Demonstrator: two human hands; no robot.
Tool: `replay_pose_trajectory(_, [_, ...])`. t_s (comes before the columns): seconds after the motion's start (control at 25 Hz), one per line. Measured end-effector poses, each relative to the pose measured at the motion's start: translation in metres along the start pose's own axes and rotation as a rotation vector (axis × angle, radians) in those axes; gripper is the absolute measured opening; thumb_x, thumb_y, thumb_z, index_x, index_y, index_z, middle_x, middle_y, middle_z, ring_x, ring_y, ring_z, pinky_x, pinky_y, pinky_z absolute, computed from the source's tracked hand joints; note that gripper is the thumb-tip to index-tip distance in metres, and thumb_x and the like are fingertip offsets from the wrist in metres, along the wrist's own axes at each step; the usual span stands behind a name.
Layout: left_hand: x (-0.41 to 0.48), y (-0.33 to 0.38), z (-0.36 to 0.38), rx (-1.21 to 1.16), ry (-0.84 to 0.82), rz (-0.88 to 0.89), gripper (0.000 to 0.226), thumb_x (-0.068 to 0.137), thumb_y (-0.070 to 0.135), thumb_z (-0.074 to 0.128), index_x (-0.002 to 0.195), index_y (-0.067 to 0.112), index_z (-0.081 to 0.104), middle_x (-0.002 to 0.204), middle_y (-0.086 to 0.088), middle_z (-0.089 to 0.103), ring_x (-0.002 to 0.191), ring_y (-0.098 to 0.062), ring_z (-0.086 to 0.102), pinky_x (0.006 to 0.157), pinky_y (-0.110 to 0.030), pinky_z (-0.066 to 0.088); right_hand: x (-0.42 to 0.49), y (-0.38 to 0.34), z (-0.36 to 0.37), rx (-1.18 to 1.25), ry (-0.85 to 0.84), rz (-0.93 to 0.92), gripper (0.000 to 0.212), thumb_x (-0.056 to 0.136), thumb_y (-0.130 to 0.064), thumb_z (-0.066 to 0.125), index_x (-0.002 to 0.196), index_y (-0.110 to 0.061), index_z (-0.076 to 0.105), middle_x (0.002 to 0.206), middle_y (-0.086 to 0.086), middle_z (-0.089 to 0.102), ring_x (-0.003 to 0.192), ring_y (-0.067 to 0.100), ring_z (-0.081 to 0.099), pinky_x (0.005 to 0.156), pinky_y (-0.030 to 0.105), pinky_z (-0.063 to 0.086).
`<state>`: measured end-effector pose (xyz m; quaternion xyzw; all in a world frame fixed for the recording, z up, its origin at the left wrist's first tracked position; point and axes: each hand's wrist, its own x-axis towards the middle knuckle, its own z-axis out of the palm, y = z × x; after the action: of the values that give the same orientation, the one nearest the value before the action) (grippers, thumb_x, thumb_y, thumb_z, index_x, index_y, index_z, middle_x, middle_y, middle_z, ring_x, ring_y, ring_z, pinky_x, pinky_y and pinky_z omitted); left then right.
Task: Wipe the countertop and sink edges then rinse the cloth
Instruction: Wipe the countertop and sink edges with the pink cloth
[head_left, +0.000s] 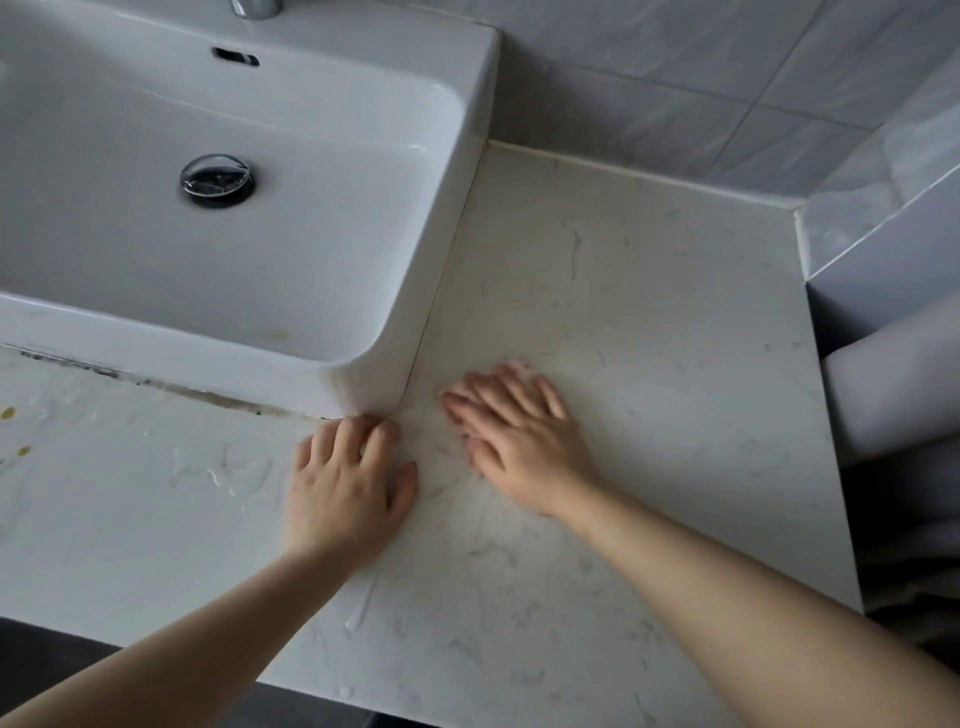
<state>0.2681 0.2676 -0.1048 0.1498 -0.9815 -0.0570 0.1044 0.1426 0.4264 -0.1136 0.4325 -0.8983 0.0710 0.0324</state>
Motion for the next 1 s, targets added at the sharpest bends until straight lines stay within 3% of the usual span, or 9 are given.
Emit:
replay_pose_trajectory(0.2, [-0.016, -0.039, 0.0, -0.024, -0.13, 0.332, 0.064, 0.09, 0.057, 0.026, 0.13, 0.014, 0.052, 0.129, -0.009, 0.053, 0.121, -0.028, 0.04, 0.103, -0.041, 0.029, 0.016, -0.037, 0.005, 0.05, 0.037, 0.497, 0.049, 0.082, -0.042, 0.037, 0.124, -0.028, 0.059, 0.131, 0.005, 0.059, 0.123, 0.036, 0.051, 0.106, 0.053, 0.03])
replay_pose_trajectory(0.32, [-0.02, -0.049, -0.007, -0.005, -0.193, 0.324, 0.072, 0.088, 0.063, 0.024, 0.134, 0.012, 0.048, 0.136, -0.008, 0.051, 0.129, -0.025, 0.037, 0.109, -0.041, 0.023, 0.009, -0.086, 0.008, 0.09, 0.009, 0.269, 0.049, 0.085, -0.04, 0.039, 0.126, -0.022, 0.058, 0.131, 0.001, 0.058, 0.127, 0.033, 0.049, 0.108, 0.048, 0.027])
replay_pose_trajectory(0.44, [-0.022, -0.045, -0.009, 0.008, -0.254, 0.257, 0.079, 0.087, 0.065, 0.019, 0.136, 0.009, 0.044, 0.14, -0.007, 0.047, 0.132, -0.024, 0.032, 0.11, -0.041, 0.019, -0.008, -0.04, 0.001, 0.024, -0.008, 0.207, 0.059, 0.084, -0.043, 0.03, 0.135, -0.021, 0.051, 0.139, 0.001, 0.052, 0.132, 0.033, 0.042, 0.109, 0.044, 0.03])
replay_pose_trajectory(0.56, [-0.024, -0.046, -0.009, 0.013, -0.267, 0.255, 0.079, 0.088, 0.065, 0.017, 0.136, 0.009, 0.042, 0.141, -0.007, 0.046, 0.133, -0.023, 0.029, 0.111, -0.038, 0.014, -0.023, 0.004, -0.005, 0.011, 0.024, 0.582, 0.068, 0.081, -0.046, 0.018, 0.142, -0.023, 0.041, 0.149, 0.004, 0.04, 0.138, 0.031, 0.032, 0.113, 0.045, 0.017])
replay_pose_trajectory(0.64, [-0.022, -0.046, -0.01, 0.009, -0.27, 0.249, 0.079, 0.087, 0.065, 0.017, 0.136, 0.008, 0.044, 0.14, -0.007, 0.046, 0.133, -0.023, 0.029, 0.112, -0.037, 0.013, -0.009, -0.022, 0.0, 0.024, 0.029, 0.741, 0.066, 0.084, -0.044, 0.018, 0.144, -0.026, 0.035, 0.153, 0.002, 0.032, 0.142, 0.028, 0.023, 0.116, 0.043, 0.007])
replay_pose_trajectory(0.76, [-0.022, -0.044, -0.011, 0.003, -0.277, 0.254, 0.081, 0.087, 0.065, 0.015, 0.134, 0.006, 0.046, 0.139, -0.009, 0.047, 0.132, -0.022, 0.029, 0.111, -0.035, 0.012, 0.011, -0.09, 0.006, 0.062, 0.065, 0.449, 0.055, 0.088, -0.039, 0.029, 0.134, -0.019, 0.051, 0.14, 0.003, 0.05, 0.133, 0.03, 0.041, 0.115, 0.044, 0.022])
replay_pose_trajectory(0.84, [-0.022, -0.045, -0.011, -0.006, -0.265, 0.26, 0.08, 0.087, 0.064, 0.019, 0.134, 0.005, 0.046, 0.139, -0.01, 0.047, 0.132, -0.022, 0.029, 0.112, -0.035, 0.011, 0.001, -0.078, 0.007, 0.038, 0.065, 0.295, 0.049, 0.088, -0.038, 0.035, 0.128, -0.019, 0.057, 0.132, 0.002, 0.058, 0.125, 0.031, 0.05, 0.109, 0.043, 0.033])
replay_pose_trajectory(0.92, [-0.022, -0.044, -0.011, -0.006, -0.249, 0.261, 0.077, 0.085, 0.062, 0.03, 0.134, 0.006, 0.045, 0.14, -0.009, 0.047, 0.132, -0.022, 0.028, 0.112, -0.035, 0.01, -0.027, -0.03, 0.001, -0.012, 0.047, 0.432, 0.054, 0.087, -0.042, 0.031, 0.133, -0.023, 0.053, 0.137, 0.0, 0.054, 0.129, 0.031, 0.046, 0.111, 0.042, 0.027])
replay_pose_trajectory(1.0, [-0.022, -0.044, -0.01, -0.005, -0.231, 0.266, 0.076, 0.081, 0.059, 0.035, 0.134, 0.006, 0.045, 0.14, -0.009, 0.047, 0.132, -0.022, 0.028, 0.111, -0.035, 0.01, -0.057, 0.013, -0.009, -0.022, 0.014, 0.77, 0.055, 0.09, -0.044, 0.028, 0.142, -0.029, 0.04, 0.149, 0.0, 0.039, 0.139, 0.028, 0.031, 0.115, 0.045, 0.016])
